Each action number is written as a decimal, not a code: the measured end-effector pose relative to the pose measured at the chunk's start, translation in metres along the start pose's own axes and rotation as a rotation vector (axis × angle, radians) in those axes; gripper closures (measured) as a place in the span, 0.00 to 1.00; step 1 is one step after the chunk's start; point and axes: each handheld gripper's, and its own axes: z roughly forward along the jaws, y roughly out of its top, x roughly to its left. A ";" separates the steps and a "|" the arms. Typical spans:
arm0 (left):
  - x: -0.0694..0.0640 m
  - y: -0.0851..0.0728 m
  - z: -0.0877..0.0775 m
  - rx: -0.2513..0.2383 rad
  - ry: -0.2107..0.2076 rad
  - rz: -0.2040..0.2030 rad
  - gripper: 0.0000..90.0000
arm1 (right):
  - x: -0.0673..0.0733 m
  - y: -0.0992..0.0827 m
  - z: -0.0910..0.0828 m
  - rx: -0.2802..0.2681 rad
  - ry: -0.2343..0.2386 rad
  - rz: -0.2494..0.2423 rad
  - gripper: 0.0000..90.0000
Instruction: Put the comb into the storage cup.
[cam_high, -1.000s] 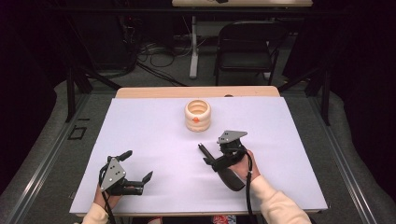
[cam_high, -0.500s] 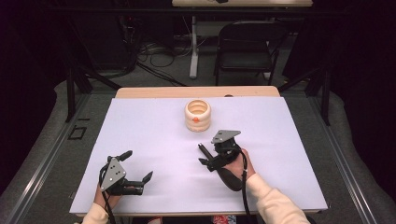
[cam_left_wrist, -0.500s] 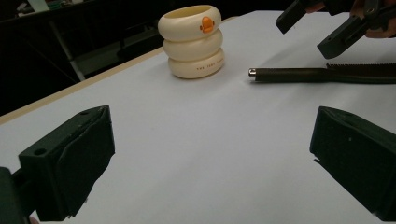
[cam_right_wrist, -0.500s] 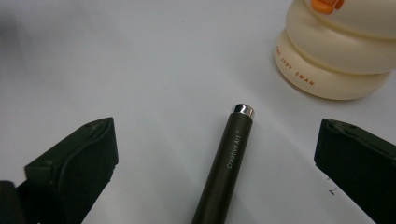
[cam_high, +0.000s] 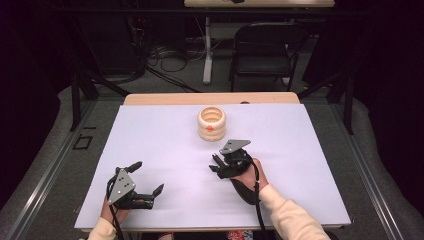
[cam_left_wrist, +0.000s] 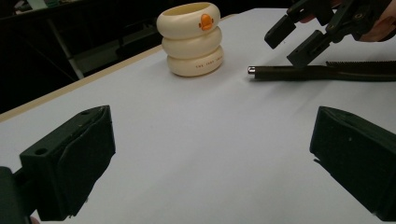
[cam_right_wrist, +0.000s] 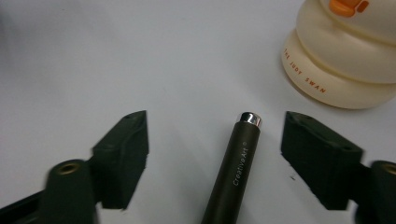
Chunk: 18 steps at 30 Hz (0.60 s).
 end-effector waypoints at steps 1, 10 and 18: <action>0.000 0.000 0.000 0.001 0.000 0.000 0.00 | 0.000 0.000 0.000 0.000 0.000 0.000 0.38; 0.000 0.000 0.000 0.004 0.000 -0.003 0.00 | -0.003 0.001 0.005 0.003 -0.028 0.012 0.85; 0.000 0.000 0.000 0.003 0.000 -0.003 0.00 | 0.000 0.002 0.014 0.028 -0.032 -0.036 1.00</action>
